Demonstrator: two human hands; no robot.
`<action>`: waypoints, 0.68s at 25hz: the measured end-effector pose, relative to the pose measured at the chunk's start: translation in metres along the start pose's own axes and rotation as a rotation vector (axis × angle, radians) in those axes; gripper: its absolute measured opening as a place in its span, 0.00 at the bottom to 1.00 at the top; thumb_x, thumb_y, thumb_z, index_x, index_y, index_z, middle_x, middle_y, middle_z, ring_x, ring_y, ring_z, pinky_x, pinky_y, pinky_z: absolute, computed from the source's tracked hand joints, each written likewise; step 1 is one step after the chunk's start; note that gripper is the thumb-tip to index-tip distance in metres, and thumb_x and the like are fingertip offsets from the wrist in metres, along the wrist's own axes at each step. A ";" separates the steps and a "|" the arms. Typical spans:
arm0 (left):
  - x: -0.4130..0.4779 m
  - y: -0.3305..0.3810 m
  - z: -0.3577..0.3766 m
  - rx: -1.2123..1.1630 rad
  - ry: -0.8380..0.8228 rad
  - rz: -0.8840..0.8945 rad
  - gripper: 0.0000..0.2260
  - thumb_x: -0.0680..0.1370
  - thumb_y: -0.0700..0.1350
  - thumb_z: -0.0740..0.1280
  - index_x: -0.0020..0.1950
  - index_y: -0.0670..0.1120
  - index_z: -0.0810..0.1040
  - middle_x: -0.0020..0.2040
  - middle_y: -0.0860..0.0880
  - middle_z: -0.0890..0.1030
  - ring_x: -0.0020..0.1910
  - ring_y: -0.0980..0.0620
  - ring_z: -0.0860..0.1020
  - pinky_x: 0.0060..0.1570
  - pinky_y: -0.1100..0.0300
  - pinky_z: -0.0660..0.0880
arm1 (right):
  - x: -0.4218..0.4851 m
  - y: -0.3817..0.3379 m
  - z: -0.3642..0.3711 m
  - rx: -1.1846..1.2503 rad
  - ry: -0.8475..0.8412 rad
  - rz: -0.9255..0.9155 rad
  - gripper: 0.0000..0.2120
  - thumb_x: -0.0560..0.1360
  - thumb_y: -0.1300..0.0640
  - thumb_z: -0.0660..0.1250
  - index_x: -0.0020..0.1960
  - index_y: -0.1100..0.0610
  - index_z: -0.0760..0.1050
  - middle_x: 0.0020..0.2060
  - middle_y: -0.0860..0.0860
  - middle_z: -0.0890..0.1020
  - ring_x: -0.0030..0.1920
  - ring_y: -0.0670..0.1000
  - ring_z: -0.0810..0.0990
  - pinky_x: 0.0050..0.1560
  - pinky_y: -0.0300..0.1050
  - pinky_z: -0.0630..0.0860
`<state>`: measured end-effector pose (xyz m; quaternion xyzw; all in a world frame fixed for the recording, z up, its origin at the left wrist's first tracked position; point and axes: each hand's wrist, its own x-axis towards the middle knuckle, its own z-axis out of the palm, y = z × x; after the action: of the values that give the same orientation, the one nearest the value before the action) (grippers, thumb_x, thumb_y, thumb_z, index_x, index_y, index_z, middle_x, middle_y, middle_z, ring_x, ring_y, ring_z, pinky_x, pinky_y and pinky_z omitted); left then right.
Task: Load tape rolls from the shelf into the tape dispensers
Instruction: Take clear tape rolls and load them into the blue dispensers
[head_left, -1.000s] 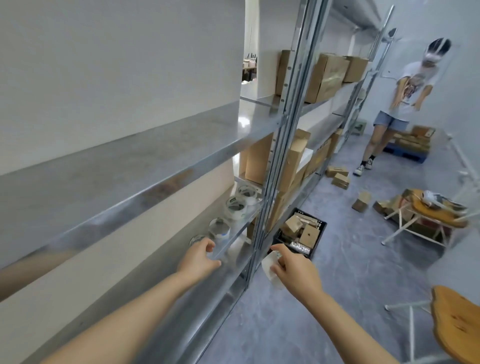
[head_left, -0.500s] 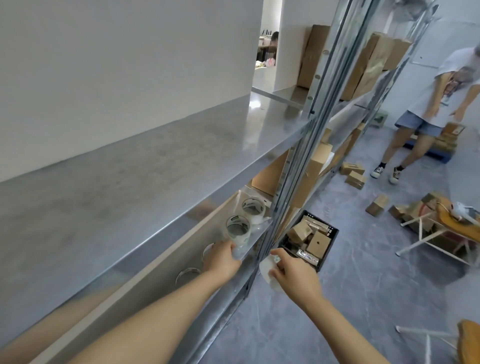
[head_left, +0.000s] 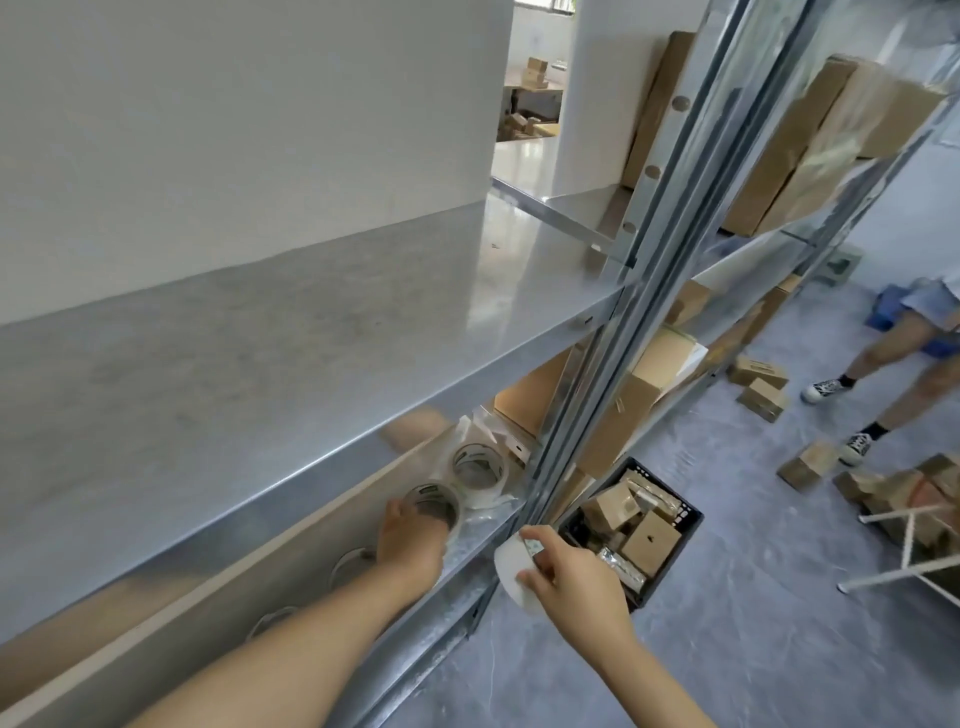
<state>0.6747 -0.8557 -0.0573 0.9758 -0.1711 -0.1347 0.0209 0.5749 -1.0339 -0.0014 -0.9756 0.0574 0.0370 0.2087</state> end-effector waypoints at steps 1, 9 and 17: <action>0.001 -0.001 0.003 -0.020 0.031 -0.012 0.08 0.76 0.42 0.63 0.52 0.48 0.80 0.53 0.48 0.81 0.60 0.44 0.73 0.65 0.48 0.61 | 0.004 0.007 -0.004 0.004 -0.010 -0.010 0.18 0.76 0.48 0.63 0.65 0.41 0.66 0.42 0.42 0.82 0.41 0.46 0.79 0.37 0.42 0.74; -0.030 -0.045 -0.043 -0.664 0.229 -0.344 0.10 0.79 0.53 0.58 0.50 0.54 0.79 0.44 0.54 0.83 0.45 0.52 0.77 0.49 0.55 0.61 | 0.064 -0.014 0.019 -0.120 -0.103 -0.321 0.14 0.76 0.53 0.61 0.62 0.48 0.71 0.49 0.50 0.84 0.48 0.54 0.81 0.43 0.48 0.76; -0.154 -0.085 -0.108 -1.467 0.472 -0.586 0.03 0.73 0.45 0.69 0.40 0.48 0.77 0.35 0.55 0.81 0.36 0.61 0.78 0.40 0.67 0.73 | 0.107 -0.067 0.066 -0.442 -0.162 -0.660 0.10 0.68 0.53 0.71 0.48 0.49 0.77 0.39 0.53 0.84 0.38 0.53 0.82 0.33 0.44 0.74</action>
<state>0.5920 -0.7244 0.0783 0.7219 0.2308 -0.0038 0.6523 0.6861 -0.9565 -0.0445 -0.9569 -0.2849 0.0560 -0.0015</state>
